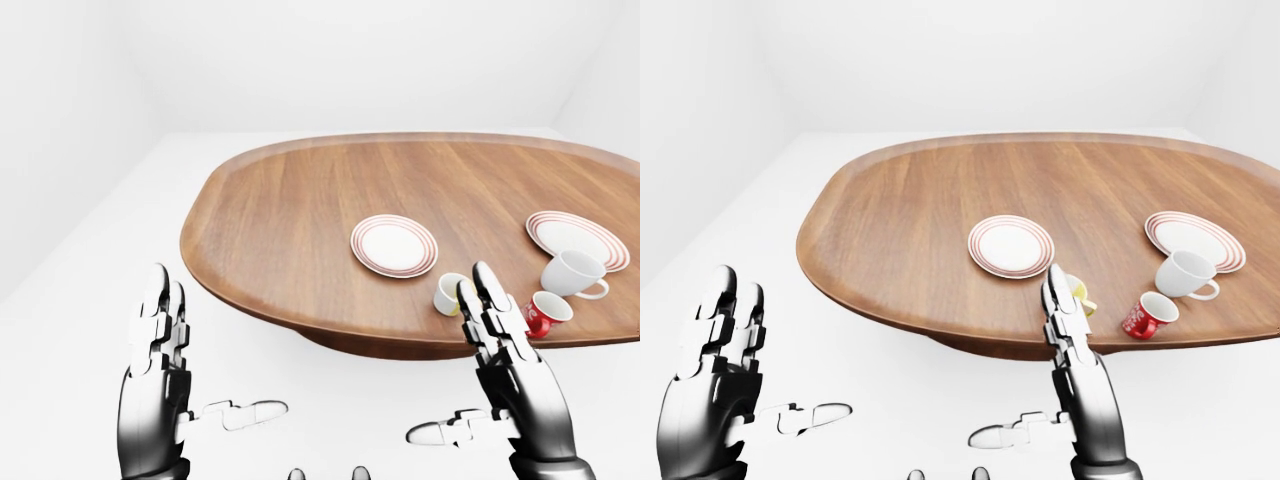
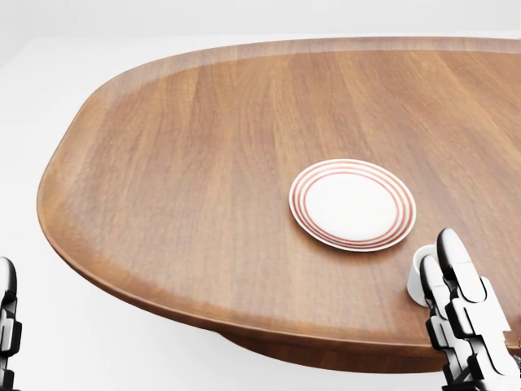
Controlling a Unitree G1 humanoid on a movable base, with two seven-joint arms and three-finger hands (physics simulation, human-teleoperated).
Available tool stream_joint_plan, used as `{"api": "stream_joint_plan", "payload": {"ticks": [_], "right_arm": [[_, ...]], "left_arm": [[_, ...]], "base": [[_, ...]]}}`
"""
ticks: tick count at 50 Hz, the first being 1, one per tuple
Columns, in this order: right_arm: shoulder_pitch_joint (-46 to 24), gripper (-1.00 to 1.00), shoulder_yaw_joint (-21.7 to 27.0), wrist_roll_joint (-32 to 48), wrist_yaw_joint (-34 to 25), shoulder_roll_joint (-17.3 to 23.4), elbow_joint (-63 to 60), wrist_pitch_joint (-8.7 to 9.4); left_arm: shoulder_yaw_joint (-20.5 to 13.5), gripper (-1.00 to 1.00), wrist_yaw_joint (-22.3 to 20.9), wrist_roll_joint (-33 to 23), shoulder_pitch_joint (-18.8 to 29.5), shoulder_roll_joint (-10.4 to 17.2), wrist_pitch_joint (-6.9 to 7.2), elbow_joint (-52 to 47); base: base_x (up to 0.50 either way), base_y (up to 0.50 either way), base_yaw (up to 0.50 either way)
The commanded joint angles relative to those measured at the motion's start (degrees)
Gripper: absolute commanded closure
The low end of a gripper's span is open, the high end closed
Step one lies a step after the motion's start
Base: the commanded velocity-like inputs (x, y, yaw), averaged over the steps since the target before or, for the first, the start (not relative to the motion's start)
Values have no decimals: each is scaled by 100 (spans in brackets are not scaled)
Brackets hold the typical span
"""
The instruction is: Put the red mug on the left plate.
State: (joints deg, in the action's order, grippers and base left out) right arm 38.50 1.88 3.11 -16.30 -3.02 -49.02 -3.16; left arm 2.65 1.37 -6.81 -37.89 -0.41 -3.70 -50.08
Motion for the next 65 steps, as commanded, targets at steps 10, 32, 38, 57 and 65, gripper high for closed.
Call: {"api": "stream_joint_plan", "payload": {"ticks": [10, 32, 38, 57, 65], "right_arm": [[21, -100, -33, -266, -211, 84, 16, -78], [55, -100, -47, -186, -237, 59, 0, -109], [53, -100, -59, -127, -178, 73, 2, -101], [-58, -100, -220, -9, -16, 237, -125, 110], [-76, -100, -225, 8, -21, 235, -144, 136]], "left_arm": [[32, -100, 15, -20, 65, 16, -9, 20], [24, -100, 10, 11, 19, 19, -42, -7], [27, -100, 13, 6, 33, 19, -24, -10], [-31, -100, -45, 44, 10, -20, -57, -14], [-22, -100, -53, 39, 0, -22, -56, -35]], "base": [[50, -9, 0], [50, -11, 0], [50, -1, 0], [50, -3, 0], [50, -7, 0]]}}
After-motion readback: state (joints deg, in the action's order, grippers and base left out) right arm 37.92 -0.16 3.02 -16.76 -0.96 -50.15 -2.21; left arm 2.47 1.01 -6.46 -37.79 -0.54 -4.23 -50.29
